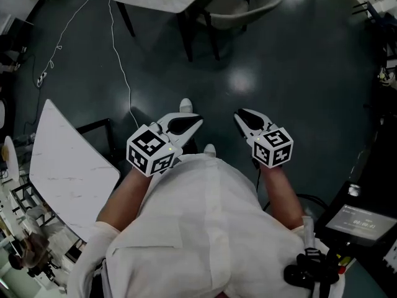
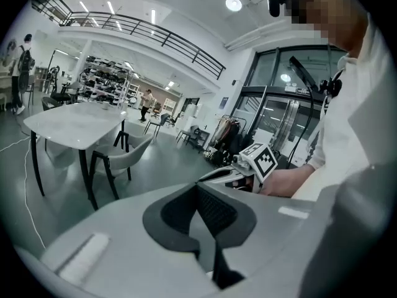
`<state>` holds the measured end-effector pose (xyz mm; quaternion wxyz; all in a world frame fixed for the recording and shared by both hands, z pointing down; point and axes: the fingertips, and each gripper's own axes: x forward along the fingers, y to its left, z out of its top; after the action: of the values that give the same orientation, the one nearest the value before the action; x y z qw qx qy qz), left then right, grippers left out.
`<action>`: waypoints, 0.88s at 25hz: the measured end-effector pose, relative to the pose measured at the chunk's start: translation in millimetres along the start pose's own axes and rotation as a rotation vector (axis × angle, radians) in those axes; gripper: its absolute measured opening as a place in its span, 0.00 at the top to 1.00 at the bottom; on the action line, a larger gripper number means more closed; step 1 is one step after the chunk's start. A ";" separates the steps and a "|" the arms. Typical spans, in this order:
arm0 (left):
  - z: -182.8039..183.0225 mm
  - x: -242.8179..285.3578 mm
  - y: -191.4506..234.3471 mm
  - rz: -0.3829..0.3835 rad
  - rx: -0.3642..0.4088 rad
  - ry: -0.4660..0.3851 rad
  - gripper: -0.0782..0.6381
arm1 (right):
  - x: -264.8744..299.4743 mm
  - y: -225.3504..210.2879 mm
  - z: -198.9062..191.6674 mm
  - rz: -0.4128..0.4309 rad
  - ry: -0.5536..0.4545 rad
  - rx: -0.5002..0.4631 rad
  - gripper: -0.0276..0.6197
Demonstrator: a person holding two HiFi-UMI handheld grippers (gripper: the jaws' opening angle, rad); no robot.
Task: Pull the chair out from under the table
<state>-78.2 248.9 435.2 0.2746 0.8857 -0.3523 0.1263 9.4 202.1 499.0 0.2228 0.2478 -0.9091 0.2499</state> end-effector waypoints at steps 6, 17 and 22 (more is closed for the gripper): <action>51.0 16.0 83.3 -0.029 0.009 0.002 0.88 | 48.1 -44.7 68.9 -0.085 -0.014 0.038 0.88; 133.7 19.4 205.3 -0.056 0.041 -0.018 0.88 | 120.4 -154.2 165.4 -0.287 -0.107 0.202 0.82; 157.6 42.0 230.4 -0.061 0.023 0.000 0.88 | 128.2 -227.7 183.8 -0.361 -0.127 0.291 0.80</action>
<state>-203.0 -3.6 415.5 0.2683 0.8992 -0.3235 0.1217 -14.1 -116.5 502.5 0.1681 0.4509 -0.8168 0.3183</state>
